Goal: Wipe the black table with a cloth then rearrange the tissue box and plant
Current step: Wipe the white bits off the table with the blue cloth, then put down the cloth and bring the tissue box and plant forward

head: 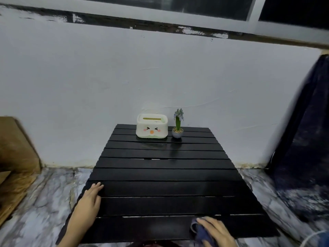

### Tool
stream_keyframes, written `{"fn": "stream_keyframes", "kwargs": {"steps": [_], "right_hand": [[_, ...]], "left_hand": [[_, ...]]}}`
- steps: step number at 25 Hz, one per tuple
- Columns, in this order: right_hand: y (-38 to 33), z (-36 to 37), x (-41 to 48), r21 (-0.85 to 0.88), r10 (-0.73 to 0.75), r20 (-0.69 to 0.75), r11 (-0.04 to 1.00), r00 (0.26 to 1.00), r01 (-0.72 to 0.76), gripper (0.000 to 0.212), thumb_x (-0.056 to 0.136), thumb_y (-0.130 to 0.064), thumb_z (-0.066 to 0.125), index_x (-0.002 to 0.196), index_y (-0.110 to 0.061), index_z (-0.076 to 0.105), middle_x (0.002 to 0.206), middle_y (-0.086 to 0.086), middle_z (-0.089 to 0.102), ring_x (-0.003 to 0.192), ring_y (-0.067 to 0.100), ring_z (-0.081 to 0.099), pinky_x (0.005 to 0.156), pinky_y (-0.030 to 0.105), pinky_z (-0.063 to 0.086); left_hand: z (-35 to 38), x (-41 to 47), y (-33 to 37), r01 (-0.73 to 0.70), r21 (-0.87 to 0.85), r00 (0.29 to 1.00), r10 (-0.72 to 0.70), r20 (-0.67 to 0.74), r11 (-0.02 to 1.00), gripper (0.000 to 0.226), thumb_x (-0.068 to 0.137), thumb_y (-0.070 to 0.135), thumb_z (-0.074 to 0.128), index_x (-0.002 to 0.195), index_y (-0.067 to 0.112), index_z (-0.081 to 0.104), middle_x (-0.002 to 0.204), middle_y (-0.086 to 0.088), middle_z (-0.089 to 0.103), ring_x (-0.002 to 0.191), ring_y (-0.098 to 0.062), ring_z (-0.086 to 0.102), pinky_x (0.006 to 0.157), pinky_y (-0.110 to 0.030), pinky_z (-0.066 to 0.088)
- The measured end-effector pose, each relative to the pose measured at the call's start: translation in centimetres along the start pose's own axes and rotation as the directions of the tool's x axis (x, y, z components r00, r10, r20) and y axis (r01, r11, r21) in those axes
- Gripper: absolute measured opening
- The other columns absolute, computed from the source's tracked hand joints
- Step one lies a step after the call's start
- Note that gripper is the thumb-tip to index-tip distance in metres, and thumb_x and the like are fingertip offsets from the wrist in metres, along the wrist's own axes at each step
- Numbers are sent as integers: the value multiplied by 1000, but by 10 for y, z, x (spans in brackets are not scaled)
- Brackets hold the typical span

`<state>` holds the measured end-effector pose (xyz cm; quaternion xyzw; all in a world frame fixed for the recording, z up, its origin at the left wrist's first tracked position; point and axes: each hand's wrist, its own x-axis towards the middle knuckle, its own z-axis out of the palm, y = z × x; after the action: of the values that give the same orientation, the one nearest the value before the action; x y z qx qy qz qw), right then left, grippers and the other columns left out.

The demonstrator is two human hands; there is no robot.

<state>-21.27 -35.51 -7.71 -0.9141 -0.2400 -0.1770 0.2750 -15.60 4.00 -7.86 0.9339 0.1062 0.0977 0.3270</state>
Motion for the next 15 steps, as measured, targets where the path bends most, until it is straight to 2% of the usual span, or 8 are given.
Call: {"fn": "stream_keyframes", "kwargs": {"steps": [2, 4, 5, 7, 9, 11, 13, 15], "right_hand": [[26, -18, 2, -52, 258, -58, 964, 964, -261, 47, 63, -37, 51, 110, -41, 50, 123, -40, 36, 99, -14, 42, 91, -8, 22], [47, -26, 3, -63, 397, -108, 912, 911, -405, 51, 62, -37, 52, 111, -45, 41, 120, -40, 39, 91, -3, 47, 83, -12, 17], [57, -32, 5, -65, 443, -151, 888, 884, -456, 52, 63, -32, 59, 111, -45, 42, 116, -29, 48, 86, 6, 51, 80, -13, 14], [80, -38, 10, -89, 560, -246, 800, 791, -593, 53, 59, -8, 76, 104, -33, 60, 99, 0, 66, 81, 27, 62, 79, -12, 15], [88, -41, 18, -124, 646, -251, 717, 721, -686, 43, 54, 6, 78, 95, -5, 71, 86, 26, 68, 75, 47, 64, 84, 0, 32], [94, -39, 23, -222, 660, -192, 692, 726, -687, 42, 50, 10, 81, 90, 4, 70, 78, 30, 66, 68, 48, 64, 76, 25, 41], [97, -40, 25, -255, 653, -153, 699, 742, -668, 30, 61, 2, 76, 89, 5, 69, 77, 30, 66, 67, 49, 63, 73, 34, 38], [96, -43, 25, -330, 665, -152, 663, 731, -672, 30, 80, -24, 66, 88, 5, 69, 78, 30, 67, 67, 48, 65, 72, 43, 50]], "left_hand": [[0, 0, 0, -8, -3, 1000, 8, 4, 1000, 40, 89, 0, 36, 126, 8, 48, 144, -9, 41, 139, -20, 28, 118, -37, 17], [0, 1, 1, -3, -4, 1000, 3, 6, 1000, 41, 88, -2, 36, 126, 7, 48, 144, -9, 42, 138, -21, 29, 118, -38, 17], [-1, 2, 2, 4, -6, 1000, -4, 10, 1000, 41, 88, -2, 37, 126, 7, 48, 144, -9, 42, 138, -21, 29, 118, -38, 17], [-1, 2, 2, 11, 2, 1000, -11, 25, 1000, 41, 88, -1, 38, 127, 9, 48, 144, -8, 41, 139, -21, 28, 118, -38, 19], [1, 3, -1, 5, 15, 1000, -6, 29, 1000, 41, 88, -1, 39, 126, 9, 49, 144, -7, 42, 139, -21, 28, 118, -38, 19], [2, 7, -3, 8, 15, 1000, -8, 30, 1000, 40, 87, -2, 41, 125, 8, 50, 143, -8, 43, 138, -21, 29, 118, -37, 17], [2, 9, -2, 26, 19, 999, -27, 33, 999, 39, 87, -2, 43, 124, 8, 51, 142, -8, 43, 138, -22, 30, 118, -37, 17], [2, 8, 0, 7, -19, 1000, -7, 18, 1000, 41, 85, -3, 45, 123, 11, 52, 140, -10, 46, 136, -22, 33, 116, -34, 19]]}}
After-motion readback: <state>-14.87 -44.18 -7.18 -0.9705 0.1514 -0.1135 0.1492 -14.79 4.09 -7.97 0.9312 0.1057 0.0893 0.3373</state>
